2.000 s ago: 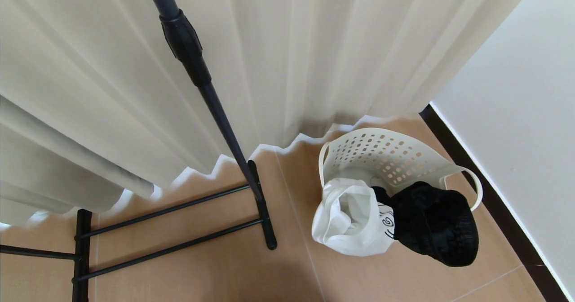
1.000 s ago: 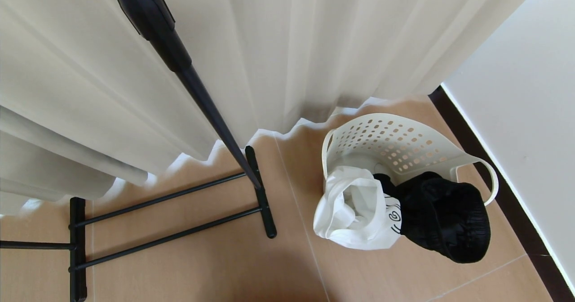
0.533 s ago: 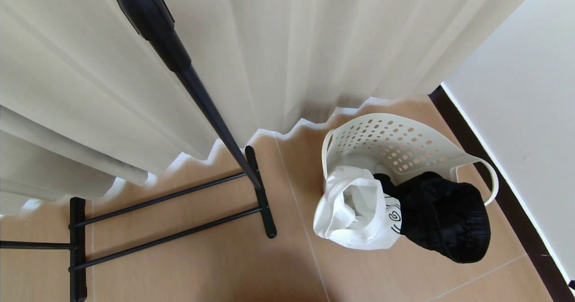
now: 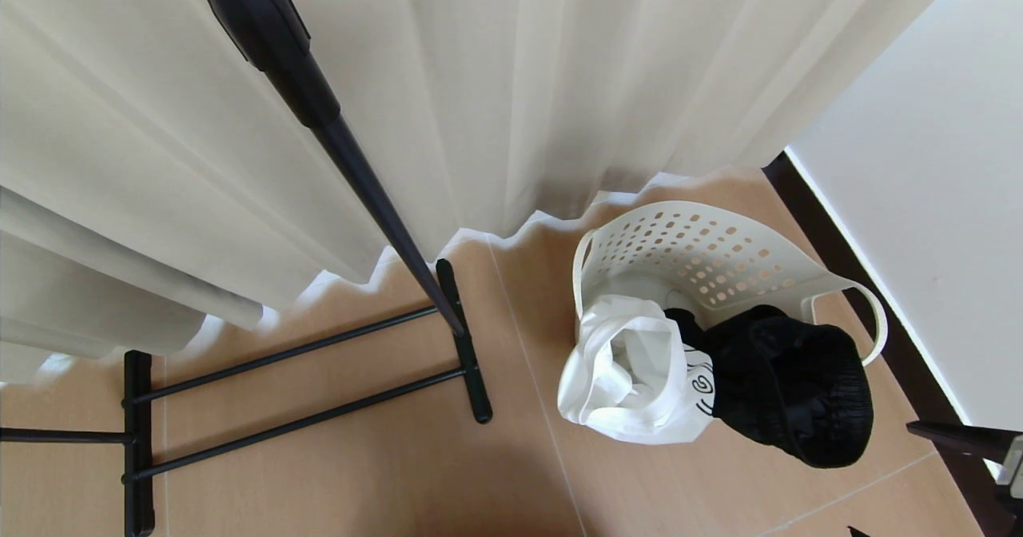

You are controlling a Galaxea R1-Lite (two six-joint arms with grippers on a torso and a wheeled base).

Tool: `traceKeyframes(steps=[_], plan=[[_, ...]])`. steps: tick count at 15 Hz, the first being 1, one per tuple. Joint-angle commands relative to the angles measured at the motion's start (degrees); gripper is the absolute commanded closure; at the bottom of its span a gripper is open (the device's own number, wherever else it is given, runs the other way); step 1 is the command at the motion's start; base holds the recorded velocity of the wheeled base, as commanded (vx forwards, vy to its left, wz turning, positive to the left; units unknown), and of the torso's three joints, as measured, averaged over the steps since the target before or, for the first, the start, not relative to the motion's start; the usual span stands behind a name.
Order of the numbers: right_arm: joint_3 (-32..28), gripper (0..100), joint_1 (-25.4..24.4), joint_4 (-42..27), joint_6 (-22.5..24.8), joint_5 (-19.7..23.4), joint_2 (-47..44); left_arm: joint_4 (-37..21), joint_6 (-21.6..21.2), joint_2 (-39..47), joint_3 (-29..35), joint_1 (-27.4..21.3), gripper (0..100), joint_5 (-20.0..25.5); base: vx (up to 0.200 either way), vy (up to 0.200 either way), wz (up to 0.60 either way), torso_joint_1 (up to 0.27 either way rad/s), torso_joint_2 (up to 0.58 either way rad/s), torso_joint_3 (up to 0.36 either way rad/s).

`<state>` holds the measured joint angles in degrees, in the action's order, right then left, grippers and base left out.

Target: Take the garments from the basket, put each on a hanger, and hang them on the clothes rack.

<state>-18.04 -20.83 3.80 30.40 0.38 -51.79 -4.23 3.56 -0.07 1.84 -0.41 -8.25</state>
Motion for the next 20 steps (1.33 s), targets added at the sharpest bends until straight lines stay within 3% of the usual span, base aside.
traceKeyframes(steps=[1, 4, 7, 12, 20], plan=[[-5.3, 0, -0.5, 0.1, 4.9, 0.0, -10.4, 0.0, 0.0, 0.1, 0.0, 0.0, 0, 0.0, 0.0, 0.0, 0.0, 0.0, 0.0, 0.0], [-11.9, 0, -0.9, 1.0, 7.7, 0.0, -20.6, 0.0, 0.0, 0.1, 0.0, 0.1, 0, 0.0, 0.0, 0.0, 0.0, 0.0, 0.0, 0.0], [-18.3, 0, -2.7, 6.2, 7.7, -0.1, -32.2, 0.0, 0.0, 0.1, 0.0, 0.0, 0, 0.0, 0.0, 0.0, 0.0, 0.0, 0.0, 0.0], [-30.7, 0, -2.6, 8.9, 7.8, -0.1, -49.0, 0.0, 0.0, 0.1, 0.0, 0.1, 0, 0.0, 0.0, 0.0, 0.0, 0.0, 0.0, 0.0], [-35.4, 0, 0.4, 19.9, 7.6, -0.6, -63.9, 0.0, 0.0, 0.1, 0.0, 0.0, 0, 0.0, 0.0, 0.0, 0.0, 0.0, 0.0, 0.0]])
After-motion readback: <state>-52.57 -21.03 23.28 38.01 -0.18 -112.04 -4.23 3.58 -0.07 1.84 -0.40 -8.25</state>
